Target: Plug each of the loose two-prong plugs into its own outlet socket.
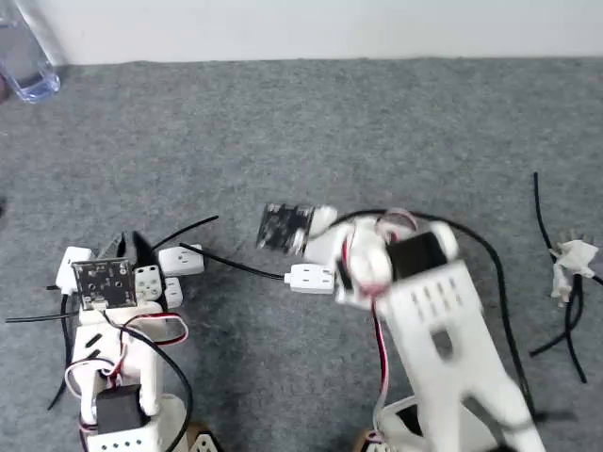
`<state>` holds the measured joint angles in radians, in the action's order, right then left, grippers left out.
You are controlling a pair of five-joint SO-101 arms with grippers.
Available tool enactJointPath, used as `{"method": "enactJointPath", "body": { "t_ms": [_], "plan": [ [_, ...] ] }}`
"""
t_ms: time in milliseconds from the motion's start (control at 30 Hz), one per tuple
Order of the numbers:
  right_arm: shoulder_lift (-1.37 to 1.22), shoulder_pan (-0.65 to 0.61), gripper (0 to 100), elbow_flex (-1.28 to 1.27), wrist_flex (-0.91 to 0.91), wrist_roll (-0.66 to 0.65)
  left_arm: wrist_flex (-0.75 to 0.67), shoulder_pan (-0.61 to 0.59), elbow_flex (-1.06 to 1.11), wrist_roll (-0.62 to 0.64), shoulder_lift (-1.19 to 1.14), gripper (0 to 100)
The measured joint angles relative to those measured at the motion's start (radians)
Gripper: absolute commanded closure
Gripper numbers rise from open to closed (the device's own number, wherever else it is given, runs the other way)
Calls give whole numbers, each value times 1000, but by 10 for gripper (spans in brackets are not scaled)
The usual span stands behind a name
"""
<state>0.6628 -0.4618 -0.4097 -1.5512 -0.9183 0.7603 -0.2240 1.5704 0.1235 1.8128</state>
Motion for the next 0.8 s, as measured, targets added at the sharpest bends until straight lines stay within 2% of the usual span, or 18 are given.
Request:
{"method": "enactJointPath", "body": {
  "t_ms": [133,233,500,700,800],
  "plan": [
    [115,-120,989,121,-143,97,-6,17,-86,276,0,910],
    [123,-164,989,140,-170,153,9,23,-149,460,0,923],
    [121,-301,989,112,-66,284,52,149,-147,568,0,924],
    [121,-311,989,37,28,307,43,249,-147,623,0,925],
    [121,-310,989,-3,69,307,43,304,-167,628,0,987]
  ]
}}
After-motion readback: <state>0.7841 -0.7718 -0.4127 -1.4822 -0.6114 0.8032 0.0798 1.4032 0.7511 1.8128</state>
